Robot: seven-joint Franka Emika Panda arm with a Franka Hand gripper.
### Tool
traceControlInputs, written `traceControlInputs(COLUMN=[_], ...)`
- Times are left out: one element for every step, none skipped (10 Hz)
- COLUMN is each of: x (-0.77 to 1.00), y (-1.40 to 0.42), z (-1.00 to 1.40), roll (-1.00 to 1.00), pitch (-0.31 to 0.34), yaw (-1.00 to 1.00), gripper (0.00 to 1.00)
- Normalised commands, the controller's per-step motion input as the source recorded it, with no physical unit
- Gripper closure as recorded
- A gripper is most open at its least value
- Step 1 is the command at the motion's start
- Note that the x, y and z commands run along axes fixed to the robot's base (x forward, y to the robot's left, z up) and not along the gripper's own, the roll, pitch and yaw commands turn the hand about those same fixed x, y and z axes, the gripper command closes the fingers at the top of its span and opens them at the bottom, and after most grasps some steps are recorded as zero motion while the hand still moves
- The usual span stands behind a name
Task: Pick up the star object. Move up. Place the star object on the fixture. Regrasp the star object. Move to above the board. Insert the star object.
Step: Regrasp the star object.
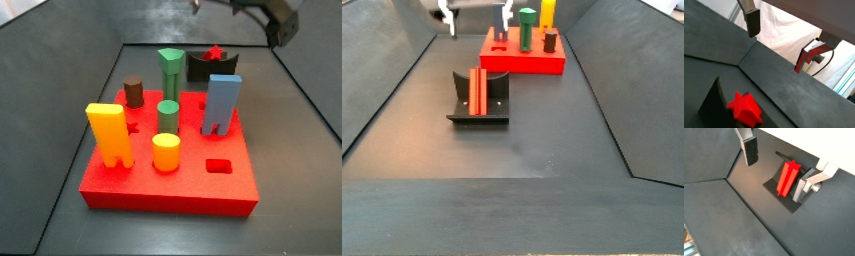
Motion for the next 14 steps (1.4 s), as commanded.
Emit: traceControlInputs(x=[0.07, 0.08, 0.09, 0.09, 0.1, 0.1, 0.09, 0.08, 0.08, 0.07, 0.01, 0.01, 0.01, 0.02], y=[0.05, 0.05, 0.05, 0.04, 0.04, 0.03, 0.01, 0.01, 0.01, 0.01, 0.0, 0.0, 0.0, 0.0], z=[-1.0, -1.0, -1.0, -1.0, -1.0, -0.91, -0.7, -0.56, -0.42, -0.24, -0.19, -0.18, -0.18, -0.18], roll=[0.08, 0.07, 0.07, 0.07, 0.07, 0.07, 0.06, 0.07, 0.06, 0.07, 0.06, 0.05, 0.05, 0.05], pitch=[-0.141, -0.139, -0.122, -0.102, -0.072, -0.055, -0.02, -0.001, 0.013, 0.018, 0.032, 0.027, 0.027, 0.027], yaw=[0.04, 0.02, -0.02, -0.04, -0.06, -0.06, -0.05, -0.05, -0.03, -0.01, 0.0, 0.01, 0.02, 0.02], gripper=[0.0, 0.0, 0.0, 0.0, 0.0, 0.0, 0.0, 0.0, 0.0, 0.0, 0.0, 0.0, 0.0, 0.0])
